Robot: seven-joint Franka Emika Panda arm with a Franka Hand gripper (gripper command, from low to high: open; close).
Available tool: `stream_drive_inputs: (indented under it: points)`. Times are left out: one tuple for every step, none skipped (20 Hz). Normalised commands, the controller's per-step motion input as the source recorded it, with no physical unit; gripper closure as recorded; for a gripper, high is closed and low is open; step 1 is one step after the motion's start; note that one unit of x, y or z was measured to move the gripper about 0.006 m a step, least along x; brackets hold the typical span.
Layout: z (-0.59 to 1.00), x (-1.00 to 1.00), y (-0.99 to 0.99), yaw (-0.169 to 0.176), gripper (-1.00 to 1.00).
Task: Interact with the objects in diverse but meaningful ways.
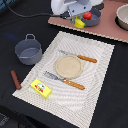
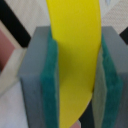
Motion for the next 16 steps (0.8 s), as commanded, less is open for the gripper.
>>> stream_drive_inputs:
  points:
    - [-0.52, -0.73, 0.2, 0.086, 1.0]
    - [-0.55, -0.71, 0.17, 0.086, 1.0]
    - [-0.59, -0.71, 0.15, 0.084, 1.0]
    - [-0.63, -0.69, 0.13, 0.079, 1.0]
    - [-0.66, -0.71, 0.1, 0.078, 1.0]
    - [-0.69, -0.71, 0.08, 0.077, 1.0]
    - [-0.71, -0.72, 0.06, 0.075, 1.0]
    - [-0.72, -0.7, 0.05, 0.075, 1.0]
    - [-0.74, -0.7, 0.03, 0.074, 1.0]
    - [-0.76, -0.68, 0.0, 0.072, 1.0]
    - [-0.75, -0.67, 0.0, 0.069, 1.0]
    - [-0.73, -0.63, 0.0, 0.065, 1.0]
    - [-0.72, -0.62, 0.0, 0.064, 1.0]
    - [-0.7, -0.61, 0.0, 0.062, 1.0]
    - [-0.68, -0.58, 0.0, 0.059, 1.0]
    - [-0.67, -0.56, 0.0, 0.057, 1.0]
